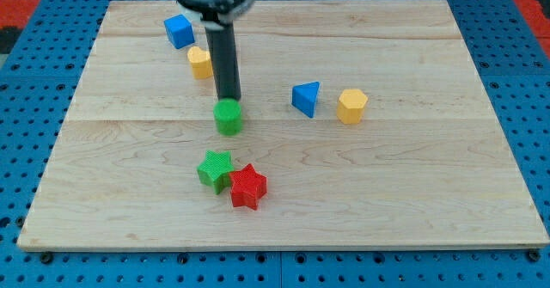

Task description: Move the red circle into group of blocks

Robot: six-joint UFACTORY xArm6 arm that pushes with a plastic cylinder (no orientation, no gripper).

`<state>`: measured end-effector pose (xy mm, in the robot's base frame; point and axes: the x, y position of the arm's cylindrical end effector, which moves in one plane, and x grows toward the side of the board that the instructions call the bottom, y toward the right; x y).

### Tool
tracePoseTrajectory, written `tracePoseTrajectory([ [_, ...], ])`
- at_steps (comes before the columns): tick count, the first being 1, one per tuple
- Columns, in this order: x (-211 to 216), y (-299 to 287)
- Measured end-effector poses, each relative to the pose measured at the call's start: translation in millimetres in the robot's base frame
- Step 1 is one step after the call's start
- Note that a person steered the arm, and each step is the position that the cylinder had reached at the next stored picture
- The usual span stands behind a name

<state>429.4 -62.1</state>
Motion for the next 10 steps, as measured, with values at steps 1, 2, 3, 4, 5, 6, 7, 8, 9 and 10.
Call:
tracePoseTrajectory([
  [1, 62.1, 5.5],
  [2, 56.0, 7.4],
  [3, -5.8, 2.6],
  [4, -28.6, 8.7],
  [5, -90.2, 79.1],
  [6, -161.7, 75.0],
  [7, -159.6, 4.4],
  [8, -153.8, -62.0],
  [9, -122.1, -57.9],
  [10, -95.6, -18.7],
])
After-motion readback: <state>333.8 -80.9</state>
